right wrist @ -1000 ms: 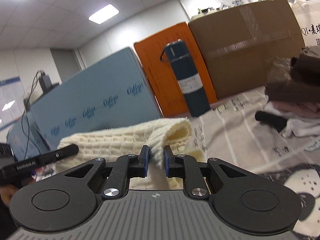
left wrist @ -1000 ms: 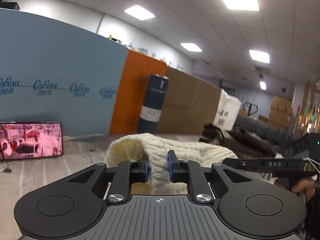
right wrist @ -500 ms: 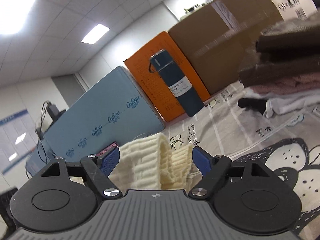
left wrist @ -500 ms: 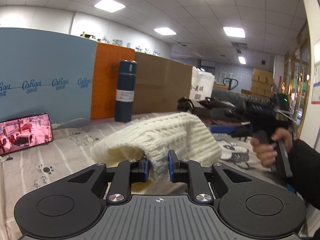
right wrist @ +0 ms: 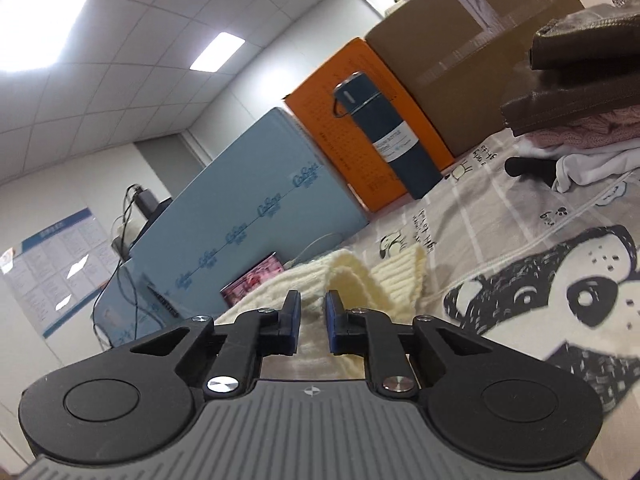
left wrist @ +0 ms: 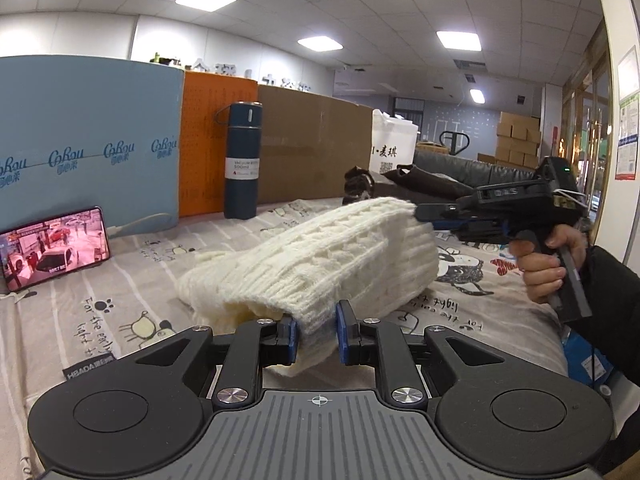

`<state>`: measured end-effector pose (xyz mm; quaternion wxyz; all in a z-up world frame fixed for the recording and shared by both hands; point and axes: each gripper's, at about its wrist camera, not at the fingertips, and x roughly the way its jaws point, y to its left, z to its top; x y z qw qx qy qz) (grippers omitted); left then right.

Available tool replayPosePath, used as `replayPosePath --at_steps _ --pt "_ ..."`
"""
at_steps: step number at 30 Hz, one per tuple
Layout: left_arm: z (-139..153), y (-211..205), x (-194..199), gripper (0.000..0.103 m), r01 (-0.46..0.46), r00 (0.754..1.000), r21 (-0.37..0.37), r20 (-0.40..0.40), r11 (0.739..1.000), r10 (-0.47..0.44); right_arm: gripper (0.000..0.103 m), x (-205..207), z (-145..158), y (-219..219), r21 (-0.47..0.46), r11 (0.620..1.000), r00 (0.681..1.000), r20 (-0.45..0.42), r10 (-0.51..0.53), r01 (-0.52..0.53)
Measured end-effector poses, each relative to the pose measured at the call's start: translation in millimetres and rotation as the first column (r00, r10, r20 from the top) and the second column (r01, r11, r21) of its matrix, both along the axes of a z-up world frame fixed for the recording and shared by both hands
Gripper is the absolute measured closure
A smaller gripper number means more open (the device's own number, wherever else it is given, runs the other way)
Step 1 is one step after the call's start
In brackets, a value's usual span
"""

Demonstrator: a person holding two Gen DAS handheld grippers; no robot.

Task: Fold clothes

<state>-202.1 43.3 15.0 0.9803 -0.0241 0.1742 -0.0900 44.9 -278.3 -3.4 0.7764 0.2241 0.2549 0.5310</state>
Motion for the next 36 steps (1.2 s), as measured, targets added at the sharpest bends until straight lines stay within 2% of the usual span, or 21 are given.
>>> replayPosePath --at_steps 4,8,12,14,17,18,19,22,24,26,29,33,36 --pt "-0.3 -1.1 -8.3 0.084 0.026 0.999 0.024 -0.024 0.999 -0.026 0.09 -30.2 -2.1 -16.7 -0.052 0.998 0.997 0.069 0.033 -0.029" --pt "-1.5 -2.7 -15.1 0.082 0.049 0.997 0.04 -0.061 0.998 -0.047 0.09 -49.5 -10.8 -25.8 -0.119 0.992 0.994 0.091 0.056 -0.045" --pt "-2.0 -5.6 -26.9 0.073 0.096 0.99 0.063 -0.111 0.993 -0.089 0.086 -63.7 -18.3 -29.6 -0.192 0.979 0.99 0.11 0.093 -0.07" --pt "-1.2 -5.1 -35.6 0.067 0.116 0.986 0.07 -0.126 0.991 -0.106 0.081 -69.6 -19.8 -32.3 -0.235 0.968 0.985 0.124 0.117 -0.085" --pt "4.0 5.4 -52.6 0.054 0.124 0.986 0.03 -0.12 0.992 -0.12 0.062 -75.5 -17.1 -44.2 -0.245 0.962 0.977 0.14 0.161 -0.123" --pt "6.0 10.2 -57.5 0.051 0.11 0.988 0.017 -0.111 0.994 -0.108 0.048 -76.6 -14.1 -49.5 -0.234 0.963 0.974 0.149 0.168 -0.13" --pt "7.9 14.8 -61.0 0.045 0.083 0.992 0.005 -0.099 0.997 -0.082 0.04 -76.8 -10.7 -54.4 -0.22 0.966 0.972 0.163 0.17 -0.132" --pt "12.7 29.5 -62.3 0.041 -0.016 0.998 -0.047 -0.059 0.999 0.013 0.032 -68.8 0.2 -64.5 -0.159 0.981 0.971 0.192 0.142 -0.112" --pt "15.6 39.2 -56.8 0.038 -0.086 0.996 -0.085 -0.039 0.993 0.083 0.025 -56.9 3.8 -62.7 -0.13 0.99 0.979 0.187 0.08 -0.056" --pt "20.0 46.1 -45.2 0.033 -0.164 0.986 -0.104 -0.036 0.981 0.161 0.023 -41.4 5.6 -54.3 -0.123 0.992 0.987 0.159 0.001 0.018" --pt "28.8 52.5 -26.7 0.031 -0.248 0.969 -0.13 -0.045 0.96 0.244 0.023 -14.7 4.2 -37.7 -0.144 0.985 0.993 0.083 -0.084 0.096" --pt "31.6 64.8 4.1 0.03 -0.281 0.959 -0.167 -0.083 0.945 0.271 0.023 16.1 1.3 -17.4 -0.144 0.982 0.992 -0.008 -0.126 0.123" --pt "23.4 70.2 29.3 0.03 -0.277 0.958 -0.174 -0.122 0.945 0.259 0.023 35.7 0.1 4.5 -0.181 0.977 0.991 -0.051 -0.123 0.112"
